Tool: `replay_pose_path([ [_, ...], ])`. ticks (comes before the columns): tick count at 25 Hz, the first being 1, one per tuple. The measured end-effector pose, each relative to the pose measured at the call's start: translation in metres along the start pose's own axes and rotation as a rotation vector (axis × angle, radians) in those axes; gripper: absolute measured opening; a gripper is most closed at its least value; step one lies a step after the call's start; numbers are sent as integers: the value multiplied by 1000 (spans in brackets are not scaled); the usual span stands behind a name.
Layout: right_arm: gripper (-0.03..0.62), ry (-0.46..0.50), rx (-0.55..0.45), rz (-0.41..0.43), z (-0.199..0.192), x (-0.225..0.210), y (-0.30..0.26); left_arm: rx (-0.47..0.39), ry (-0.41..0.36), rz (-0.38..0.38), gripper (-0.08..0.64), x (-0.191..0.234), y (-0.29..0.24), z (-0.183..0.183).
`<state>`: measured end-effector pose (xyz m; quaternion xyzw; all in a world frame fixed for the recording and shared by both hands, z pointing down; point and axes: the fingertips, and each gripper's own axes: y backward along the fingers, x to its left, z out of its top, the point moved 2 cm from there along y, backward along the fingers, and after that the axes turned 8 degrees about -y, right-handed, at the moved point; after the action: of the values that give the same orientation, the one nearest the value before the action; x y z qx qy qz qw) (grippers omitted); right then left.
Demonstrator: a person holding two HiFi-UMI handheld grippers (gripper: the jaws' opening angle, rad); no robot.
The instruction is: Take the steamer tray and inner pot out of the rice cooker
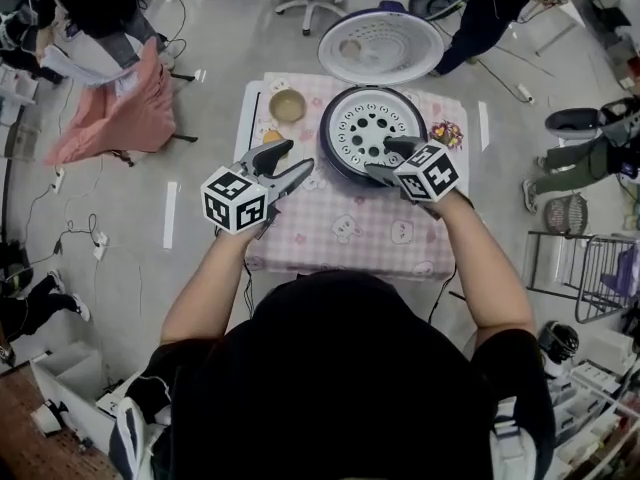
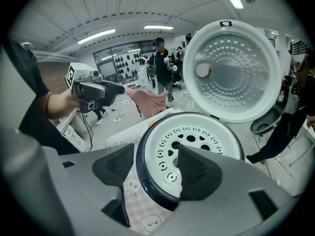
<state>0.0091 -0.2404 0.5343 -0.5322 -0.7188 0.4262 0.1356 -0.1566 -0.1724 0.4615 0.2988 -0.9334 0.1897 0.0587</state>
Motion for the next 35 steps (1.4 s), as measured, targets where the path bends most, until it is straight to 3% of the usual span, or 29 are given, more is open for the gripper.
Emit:
replay_pose_path([
  [8, 291, 155, 234, 82, -18, 20, -43, 10, 41, 17, 250, 11, 4, -19],
  [17, 290, 262, 419, 133, -34, 23, -72, 16, 75, 35, 250, 18, 8, -32],
  [22, 288, 269, 569, 152, -50, 26, -71, 0, 82, 70, 249, 27, 15, -33],
  [35, 184, 301, 593, 200, -45, 29, -78, 1, 110, 53, 247, 25, 11, -41],
])
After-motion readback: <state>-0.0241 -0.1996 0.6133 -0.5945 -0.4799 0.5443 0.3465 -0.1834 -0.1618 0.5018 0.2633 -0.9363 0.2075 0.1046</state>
